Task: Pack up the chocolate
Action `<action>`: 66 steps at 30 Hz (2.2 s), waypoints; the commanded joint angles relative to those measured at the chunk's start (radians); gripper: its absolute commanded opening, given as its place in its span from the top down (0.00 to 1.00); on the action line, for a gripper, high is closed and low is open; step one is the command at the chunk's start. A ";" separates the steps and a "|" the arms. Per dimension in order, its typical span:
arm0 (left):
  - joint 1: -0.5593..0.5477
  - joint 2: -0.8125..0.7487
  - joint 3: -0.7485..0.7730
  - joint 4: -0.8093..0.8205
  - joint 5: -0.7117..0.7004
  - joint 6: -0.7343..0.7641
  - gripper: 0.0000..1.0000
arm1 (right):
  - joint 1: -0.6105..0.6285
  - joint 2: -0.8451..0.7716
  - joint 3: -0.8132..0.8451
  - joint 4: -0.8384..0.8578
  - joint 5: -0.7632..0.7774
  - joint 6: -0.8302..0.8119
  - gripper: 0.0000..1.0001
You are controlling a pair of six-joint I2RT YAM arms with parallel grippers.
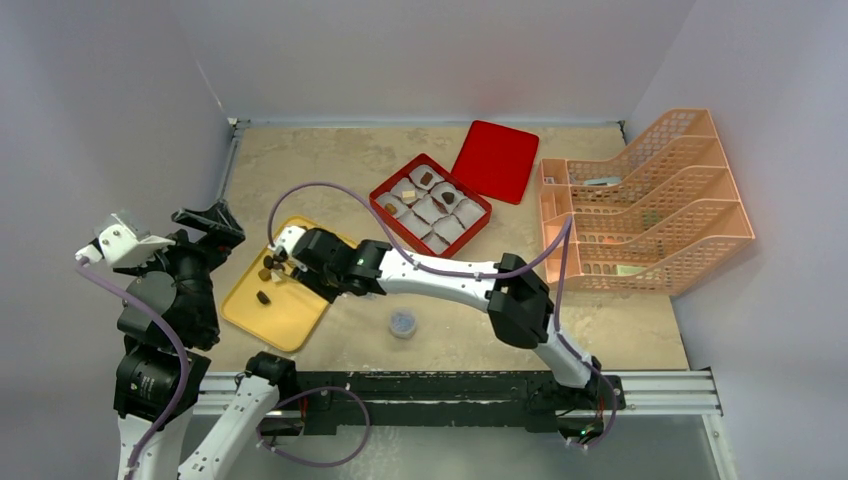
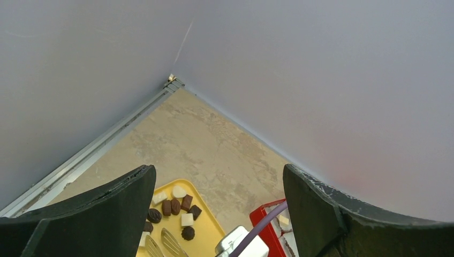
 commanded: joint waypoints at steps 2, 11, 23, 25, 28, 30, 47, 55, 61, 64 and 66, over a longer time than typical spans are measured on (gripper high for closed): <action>0.003 -0.001 0.029 0.023 -0.019 -0.003 0.12 | 0.024 0.024 0.103 0.027 0.013 -0.041 0.55; 0.001 0.001 0.028 0.029 -0.024 -0.002 0.12 | 0.041 0.111 0.215 -0.045 0.075 -0.052 0.54; 0.002 -0.004 0.019 0.027 -0.019 -0.009 0.12 | 0.062 0.176 0.286 -0.062 0.125 -0.088 0.57; 0.001 -0.005 0.019 0.025 -0.019 -0.010 0.12 | 0.066 0.182 0.294 -0.069 0.134 -0.091 0.59; 0.001 -0.007 0.016 0.024 -0.019 -0.012 0.12 | 0.068 0.183 0.291 -0.071 0.158 -0.103 0.62; 0.001 -0.008 0.012 0.025 -0.019 -0.013 0.12 | 0.068 0.178 0.287 -0.072 0.178 -0.111 0.65; 0.002 -0.011 -0.045 0.035 -0.013 -0.026 0.12 | 0.066 0.030 0.132 -0.041 0.180 -0.020 0.73; 0.001 -0.006 -0.073 0.046 -0.008 -0.029 0.12 | 0.043 -0.042 0.058 -0.038 0.206 0.018 0.74; 0.001 0.001 -0.103 0.051 -0.002 -0.031 0.12 | -0.014 -0.126 0.008 -0.043 0.221 0.036 0.75; 0.001 0.006 -0.110 0.055 -0.005 -0.028 0.12 | -0.064 -0.186 -0.034 -0.040 0.209 0.053 0.75; 0.002 0.009 -0.113 0.061 -0.005 -0.025 0.12 | -0.097 -0.228 -0.069 -0.036 0.209 0.057 0.75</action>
